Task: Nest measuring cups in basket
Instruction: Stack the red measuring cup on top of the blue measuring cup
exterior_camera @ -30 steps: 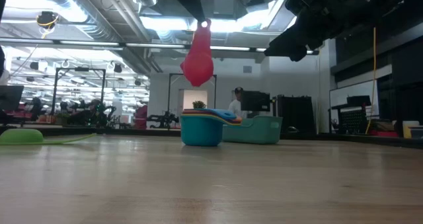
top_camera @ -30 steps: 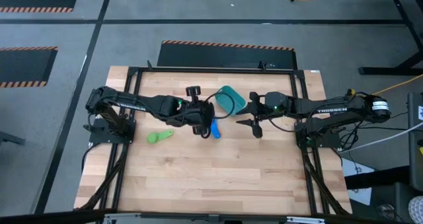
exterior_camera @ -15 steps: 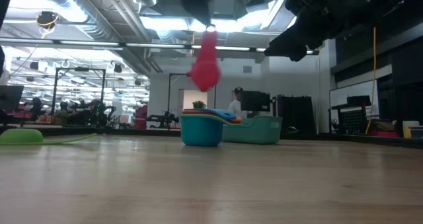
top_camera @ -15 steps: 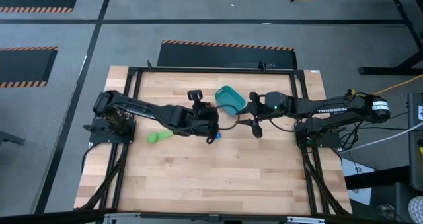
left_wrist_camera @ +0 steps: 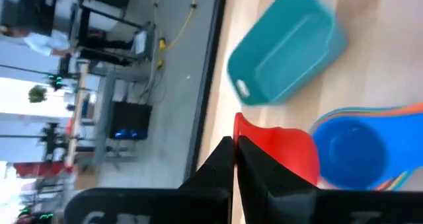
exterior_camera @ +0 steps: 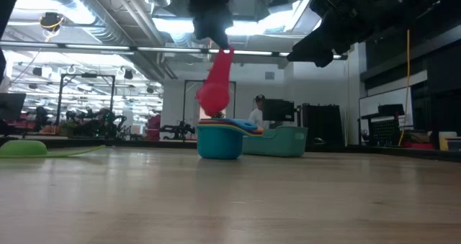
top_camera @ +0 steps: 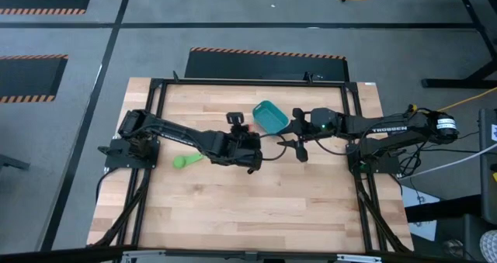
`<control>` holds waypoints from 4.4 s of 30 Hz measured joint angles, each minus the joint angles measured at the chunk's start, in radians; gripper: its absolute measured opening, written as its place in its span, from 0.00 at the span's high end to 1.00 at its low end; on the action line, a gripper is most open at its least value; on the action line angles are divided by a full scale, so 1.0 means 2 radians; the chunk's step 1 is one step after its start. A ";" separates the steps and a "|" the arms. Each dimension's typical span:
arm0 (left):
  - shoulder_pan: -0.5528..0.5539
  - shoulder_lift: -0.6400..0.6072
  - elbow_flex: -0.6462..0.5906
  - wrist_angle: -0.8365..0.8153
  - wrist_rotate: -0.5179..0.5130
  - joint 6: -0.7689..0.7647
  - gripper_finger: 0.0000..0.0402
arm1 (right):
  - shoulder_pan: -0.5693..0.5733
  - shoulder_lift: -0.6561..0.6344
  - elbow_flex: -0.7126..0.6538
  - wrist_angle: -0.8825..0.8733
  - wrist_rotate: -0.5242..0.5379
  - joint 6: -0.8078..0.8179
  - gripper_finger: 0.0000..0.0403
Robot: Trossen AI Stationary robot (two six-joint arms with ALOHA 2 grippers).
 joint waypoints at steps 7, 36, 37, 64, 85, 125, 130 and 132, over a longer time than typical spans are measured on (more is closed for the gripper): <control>0.000 0.006 0.000 0.004 0.000 -0.001 1.00 | 0.000 0.004 0.000 0.000 0.000 0.000 0.55; 0.001 0.006 0.000 0.003 0.016 -0.014 1.00 | 0.000 0.004 0.000 0.001 0.000 0.000 0.55; 0.001 0.006 0.000 0.003 0.016 -0.014 1.00 | 0.000 0.004 0.000 0.001 0.000 0.000 0.55; -0.014 0.006 0.000 0.006 0.123 -0.015 0.90 | 0.000 0.003 0.000 0.001 0.000 0.000 0.55; -0.014 -0.006 0.001 -0.018 0.214 -0.026 0.72 | 0.000 0.003 0.000 0.001 -0.001 0.002 0.55; 0.072 -0.028 -0.200 0.250 0.472 0.032 0.72 | 0.047 0.256 -0.001 0.189 0.137 0.015 0.55; 0.072 -0.028 -0.200 0.265 0.471 0.036 0.72 | 0.047 0.272 0.000 0.207 0.137 0.017 0.55; 0.072 -0.028 -0.200 0.270 0.471 0.036 0.72 | 0.048 0.273 0.000 0.209 0.137 0.017 0.55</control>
